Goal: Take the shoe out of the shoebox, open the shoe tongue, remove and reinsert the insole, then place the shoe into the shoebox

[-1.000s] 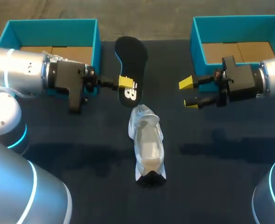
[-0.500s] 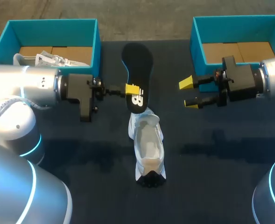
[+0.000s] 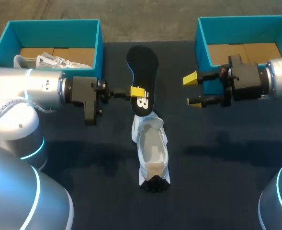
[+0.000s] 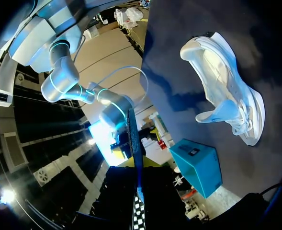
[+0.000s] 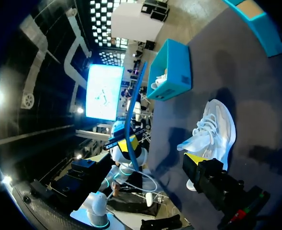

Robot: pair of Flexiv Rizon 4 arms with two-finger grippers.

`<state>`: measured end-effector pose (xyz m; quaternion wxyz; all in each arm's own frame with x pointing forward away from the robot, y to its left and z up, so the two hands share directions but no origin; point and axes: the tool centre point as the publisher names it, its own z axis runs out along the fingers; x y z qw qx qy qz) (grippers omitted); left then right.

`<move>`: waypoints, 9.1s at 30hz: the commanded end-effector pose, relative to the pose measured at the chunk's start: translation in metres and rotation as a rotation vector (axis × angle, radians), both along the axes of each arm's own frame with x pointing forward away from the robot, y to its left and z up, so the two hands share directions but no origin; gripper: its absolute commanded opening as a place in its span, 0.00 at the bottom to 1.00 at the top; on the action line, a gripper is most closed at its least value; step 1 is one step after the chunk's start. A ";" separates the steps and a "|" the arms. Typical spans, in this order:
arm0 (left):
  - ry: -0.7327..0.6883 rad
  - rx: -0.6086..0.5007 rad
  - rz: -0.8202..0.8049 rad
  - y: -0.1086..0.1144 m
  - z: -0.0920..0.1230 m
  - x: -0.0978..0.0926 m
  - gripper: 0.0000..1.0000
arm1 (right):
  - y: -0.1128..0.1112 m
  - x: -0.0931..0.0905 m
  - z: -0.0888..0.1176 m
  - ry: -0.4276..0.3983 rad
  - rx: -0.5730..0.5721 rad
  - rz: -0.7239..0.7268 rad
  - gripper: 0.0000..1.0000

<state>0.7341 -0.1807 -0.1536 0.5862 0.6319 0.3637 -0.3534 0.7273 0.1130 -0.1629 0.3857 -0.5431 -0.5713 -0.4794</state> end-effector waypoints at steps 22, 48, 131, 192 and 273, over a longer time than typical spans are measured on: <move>-0.002 -0.001 0.001 -0.001 -0.001 -0.001 0.00 | 0.060 0.043 0.010 0.073 0.094 0.026 1.00; -0.031 -0.028 0.040 -0.007 -0.012 -0.006 0.00 | 0.072 0.047 0.009 0.110 0.113 0.054 1.00; 0.015 -0.014 0.028 -0.007 -0.010 -0.008 0.87 | 0.094 0.051 0.009 0.106 0.124 0.004 0.00; 0.295 1.373 0.179 0.003 0.095 0.078 1.00 | 0.079 0.036 -0.024 0.134 0.086 -0.039 0.00; 0.603 0.442 0.089 0.064 0.050 0.052 1.00 | 0.079 0.036 -0.024 0.134 0.086 -0.039 0.00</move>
